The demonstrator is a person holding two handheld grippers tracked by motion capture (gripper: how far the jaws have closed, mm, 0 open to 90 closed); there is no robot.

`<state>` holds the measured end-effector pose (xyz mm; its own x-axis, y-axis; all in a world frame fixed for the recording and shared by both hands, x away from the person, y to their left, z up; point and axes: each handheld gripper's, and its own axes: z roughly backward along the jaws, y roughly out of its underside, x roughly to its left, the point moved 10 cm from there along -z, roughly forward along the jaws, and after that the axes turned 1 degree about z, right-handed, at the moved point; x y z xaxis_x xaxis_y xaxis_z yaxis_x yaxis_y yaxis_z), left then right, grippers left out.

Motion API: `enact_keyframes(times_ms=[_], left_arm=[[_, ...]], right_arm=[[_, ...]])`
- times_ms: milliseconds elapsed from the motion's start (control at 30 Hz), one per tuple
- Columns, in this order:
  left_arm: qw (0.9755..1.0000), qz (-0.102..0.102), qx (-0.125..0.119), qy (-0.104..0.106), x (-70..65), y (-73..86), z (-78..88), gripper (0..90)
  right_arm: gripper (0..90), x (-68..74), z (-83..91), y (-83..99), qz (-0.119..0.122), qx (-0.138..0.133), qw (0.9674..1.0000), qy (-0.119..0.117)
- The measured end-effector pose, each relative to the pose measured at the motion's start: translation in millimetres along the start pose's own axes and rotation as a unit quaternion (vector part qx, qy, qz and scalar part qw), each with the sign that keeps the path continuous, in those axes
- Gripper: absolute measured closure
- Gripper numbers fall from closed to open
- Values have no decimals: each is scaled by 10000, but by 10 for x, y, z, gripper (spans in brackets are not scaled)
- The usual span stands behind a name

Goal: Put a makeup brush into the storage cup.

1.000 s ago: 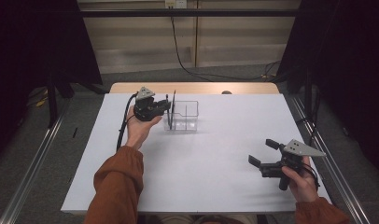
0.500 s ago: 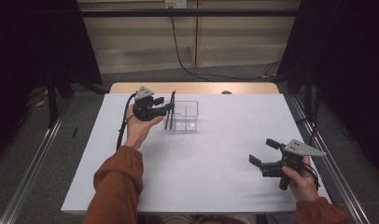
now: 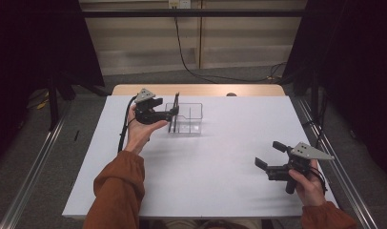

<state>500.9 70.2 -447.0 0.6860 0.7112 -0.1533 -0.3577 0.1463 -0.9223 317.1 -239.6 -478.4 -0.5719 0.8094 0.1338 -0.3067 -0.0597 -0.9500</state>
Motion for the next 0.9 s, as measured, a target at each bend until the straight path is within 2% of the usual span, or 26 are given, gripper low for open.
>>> enact_keyframes(times_ms=[133, 233, 500, 600, 667, 833, 900], left_arm=[[9998, 201, -40, -11, -15, -24, 40, 65], [9999, 0, -118, 3, -66, -46, 99, 30], [9998, 78, -58, -169, -76, 27, 269, 30], [9997, 33, -202, -118, -125, 16, 357, 30], [9997, -99, -166, -128, -153, 21, 398, 30], [9993, -255, -182, -179, -221, 38, 509, 30], [9993, -235, -240, -169, -230, 52, 559, 30]], right_arm=[[0, -10, 4, -3, -5, -7, 10000, 12], [0, 2, 16, -10, -27, -20, 10000, -14], [0, -15, 21, -18, -20, -47, 9999, 88], [0, -27, 11, -15, -6, -41, 9999, 142], [0, -30, 9, -18, -20, -58, 9999, 150], [0, -25, 11, -23, -9, -76, 9998, 162], [0, -26, 14, -23, 5, -77, 9998, 169]])
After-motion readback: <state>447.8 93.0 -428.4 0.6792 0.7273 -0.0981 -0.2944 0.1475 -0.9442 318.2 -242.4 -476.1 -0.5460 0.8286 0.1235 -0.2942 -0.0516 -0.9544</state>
